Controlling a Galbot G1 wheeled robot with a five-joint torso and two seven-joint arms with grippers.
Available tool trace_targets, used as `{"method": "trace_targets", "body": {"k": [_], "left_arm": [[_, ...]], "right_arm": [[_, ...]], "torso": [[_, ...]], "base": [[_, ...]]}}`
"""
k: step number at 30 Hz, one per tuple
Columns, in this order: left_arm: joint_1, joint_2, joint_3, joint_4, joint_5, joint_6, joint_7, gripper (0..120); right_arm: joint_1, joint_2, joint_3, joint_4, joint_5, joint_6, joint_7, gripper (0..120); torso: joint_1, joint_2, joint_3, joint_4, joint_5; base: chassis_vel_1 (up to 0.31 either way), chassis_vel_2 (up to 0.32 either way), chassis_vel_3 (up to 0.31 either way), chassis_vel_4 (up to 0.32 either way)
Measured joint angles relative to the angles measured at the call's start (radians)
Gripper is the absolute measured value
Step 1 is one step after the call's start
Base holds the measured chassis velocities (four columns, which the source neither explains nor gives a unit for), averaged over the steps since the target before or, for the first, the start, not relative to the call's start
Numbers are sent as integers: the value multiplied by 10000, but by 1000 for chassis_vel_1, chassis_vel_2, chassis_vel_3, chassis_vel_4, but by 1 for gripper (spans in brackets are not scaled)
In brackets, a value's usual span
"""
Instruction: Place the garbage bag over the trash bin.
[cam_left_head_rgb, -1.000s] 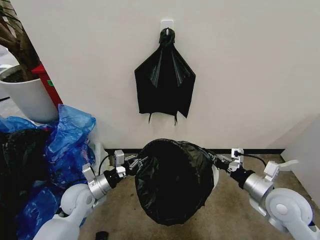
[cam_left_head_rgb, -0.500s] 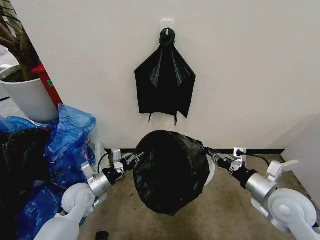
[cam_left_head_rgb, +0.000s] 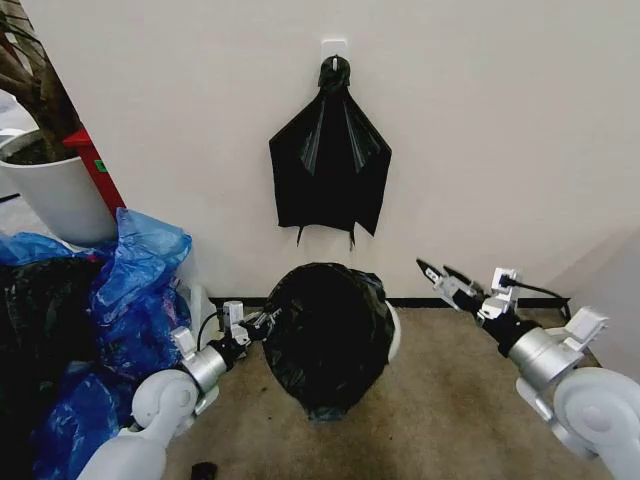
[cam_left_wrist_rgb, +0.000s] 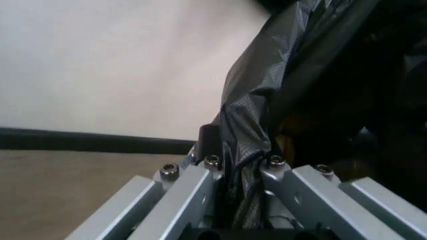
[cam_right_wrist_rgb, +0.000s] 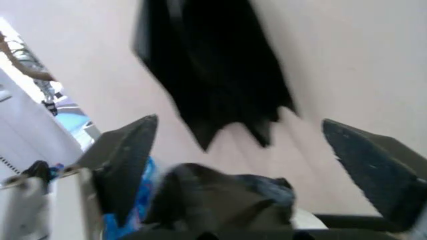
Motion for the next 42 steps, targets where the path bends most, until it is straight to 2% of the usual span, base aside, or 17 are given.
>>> {"method": "trace_targets", "body": {"k": [2, 4, 6, 10, 11, 14, 17, 18, 21, 23, 24, 26, 30, 34, 42], "left_arm": [[-91, -240, 192, -395, 463, -109, -1278, 1], [-125, -315, 274, -510, 570, -161, -1600, 1], [-185, -471, 604, -749, 998, -374, -2229, 1], [-215, -512, 1330, -1068, 1624, -657, -2710, 1], [-215, -512, 1330, -1068, 1624, -657, -2710, 1], [-249, -492, 1956, -1175, 2219, -914, -2809, 1], [-260, -492, 2344, -1181, 2609, -1216, -2829, 1], [-260, -492, 2344, -1181, 2609, -1216, -2829, 1], [-187, -465, 2619, -1180, 3264, -1609, -2605, 1], [-127, -415, 2719, -1136, 3898, -2014, -2249, 1], [-117, -407, 2753, -1133, 4011, -2113, -2184, 1], [-114, -405, 2766, -1132, 4045, -2143, -2167, 1], [-129, -435, 2819, -1120, 4274, -2426, -1953, 1], [-132, -472, 2832, -1121, 4365, -2560, -1847, 1], [-95, -543, 2881, -1198, 4573, -2701, -1711, 1]], "right_arm": [[-42, 452, -824, 574, -853, -188, 458, 99], [-47, 546, -1055, 670, -1079, -261, 517, 100], [19, 695, -1917, 761, -1749, -350, 622, 99], [270, 679, -3137, 528, -2480, -532, 867, 86], [270, 679, -3137, 528, -2480, -532, 867, 86], [550, 676, -3853, 307, -2474, -949, 1551, 73], [972, 586, -4540, 91, -1823, -1199, 2866, 59], [972, 586, -4540, 91, -1823, -1199, 2866, 59], [1811, 524, -5159, -8, -78, -1199, 5012, 49], [2603, 527, -5495, -91, 1645, -824, 6852, 39], [2806, 552, -5582, -147, 2138, -668, 7313, 34], [2886, 569, -5615, -175, 2315, -604, 7488, 34], [3668, 915, -6101, -869, 3581, 384, 9159, 13], [3926, 1068, -6513, -1353, 3582, 884, 9669, 0], [4177, 1428, -7123, -2198, 3467, 1043, 9931, 0]], "torso": [[0, 0, 0, 1, 0], [0, 0, -1, -2, 0], [0, 0, -1, -3, 0], [0, 0, 0, 0, 2], [0, 0, 0, 0, 2], [0, 0, 0, -4, 0], [0, 0, 0, -3, 2], [0, 0, 0, -3, 2], [0, 0, 0, -2, 1], [0, 0, 0, 0, 0], [0, 0, 0, 1, 0], [0, 0, 0, 1, 0], [0, 0, 0, -1, 0], [0, 0, 0, -1, 0], [0, 0, 0, -1, 0]], "base": [[0, 0, 0, 0], [0, 0, 0, 0], [0, 0, 0, 0], [0, 0, 0, 0], [0, 0, 0, 0], [0, 0, 0, 0], [0, 0, 0, 0], [0, 0, 0, 0], [0, 0, 0, 0], [0, 0, 0, 0], [0, 0, 0, 0], [0, 0, 0, 0], [0, 0, 0, 0], [0, 0, 0, 0], [0, 0, 0, 0]]}}
